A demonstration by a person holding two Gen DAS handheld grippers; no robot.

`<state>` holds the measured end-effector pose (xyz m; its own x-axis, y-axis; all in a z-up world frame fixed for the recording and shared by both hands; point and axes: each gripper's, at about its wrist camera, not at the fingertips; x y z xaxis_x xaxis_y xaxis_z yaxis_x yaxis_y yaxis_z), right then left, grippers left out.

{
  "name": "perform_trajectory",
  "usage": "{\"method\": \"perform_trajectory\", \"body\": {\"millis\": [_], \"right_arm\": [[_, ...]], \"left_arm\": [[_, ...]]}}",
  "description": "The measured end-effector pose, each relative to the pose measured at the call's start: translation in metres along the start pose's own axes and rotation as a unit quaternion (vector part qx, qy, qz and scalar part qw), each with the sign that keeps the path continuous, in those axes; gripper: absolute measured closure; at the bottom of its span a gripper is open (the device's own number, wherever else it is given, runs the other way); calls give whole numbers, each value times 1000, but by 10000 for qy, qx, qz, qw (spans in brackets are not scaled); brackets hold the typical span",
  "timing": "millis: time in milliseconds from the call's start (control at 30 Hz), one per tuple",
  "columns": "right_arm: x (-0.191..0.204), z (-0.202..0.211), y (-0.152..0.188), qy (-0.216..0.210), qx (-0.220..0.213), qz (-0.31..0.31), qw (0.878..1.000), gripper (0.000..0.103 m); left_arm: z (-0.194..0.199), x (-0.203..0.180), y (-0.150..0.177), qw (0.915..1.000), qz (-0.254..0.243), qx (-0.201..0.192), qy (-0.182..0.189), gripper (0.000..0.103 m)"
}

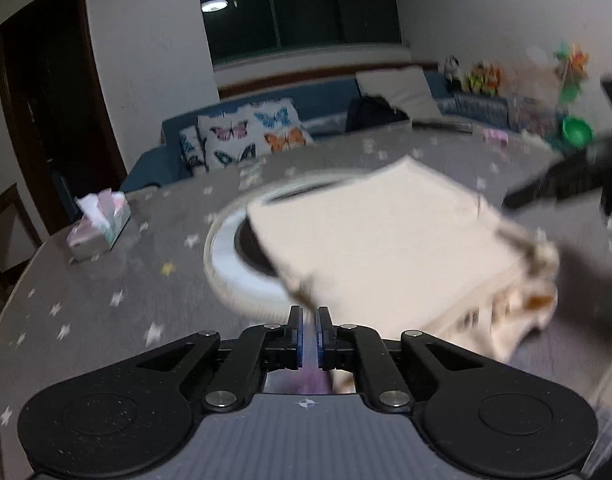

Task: Fold clothes

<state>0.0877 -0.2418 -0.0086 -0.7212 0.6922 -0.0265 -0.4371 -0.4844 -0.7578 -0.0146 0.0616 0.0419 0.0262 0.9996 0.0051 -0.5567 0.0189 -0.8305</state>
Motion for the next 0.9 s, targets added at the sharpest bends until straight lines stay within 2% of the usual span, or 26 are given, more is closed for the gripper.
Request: {"method": "perform_trajectory", "body": {"millis": [133, 400, 500, 633, 767, 867, 900], "right_arm": [[7, -17, -4, -82, -27, 119, 9999, 93], [2, -32, 10, -46, 278, 184, 9994, 93], [3, -20, 10, 33, 275, 276, 9992, 93], [11, -8, 12, -159, 142, 424, 9989, 93], [19, -10, 22, -271, 351, 605, 9972, 93], [19, -3, 25, -251, 306, 621, 9973, 92], [20, -1, 26, -261, 312, 624, 9972, 92]], "left_arm": [[-27, -13, -16, 9998, 4, -42, 185, 95], [-84, -26, -7, 9984, -255, 465, 184, 94], [-84, -25, -2, 9984, -318, 424, 190, 94], [-76, -29, -1, 9983, -415, 344, 216, 94], [-59, -36, 8, 9965, -765, 254, 241, 93], [-43, -40, 15, 9939, -1058, 207, 243, 92], [-37, -41, 18, 9928, -1155, 193, 245, 88]]}}
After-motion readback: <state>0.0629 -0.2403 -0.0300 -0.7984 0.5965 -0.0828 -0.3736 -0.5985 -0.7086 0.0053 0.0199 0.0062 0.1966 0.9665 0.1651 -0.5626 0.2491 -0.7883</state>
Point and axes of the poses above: each gripper's, at about its wrist camera, not at the fingertips, and z roughly against the way its jaws point, x to its left, y to its underside, and after that the axes turned 9 degrees about z, right-handed
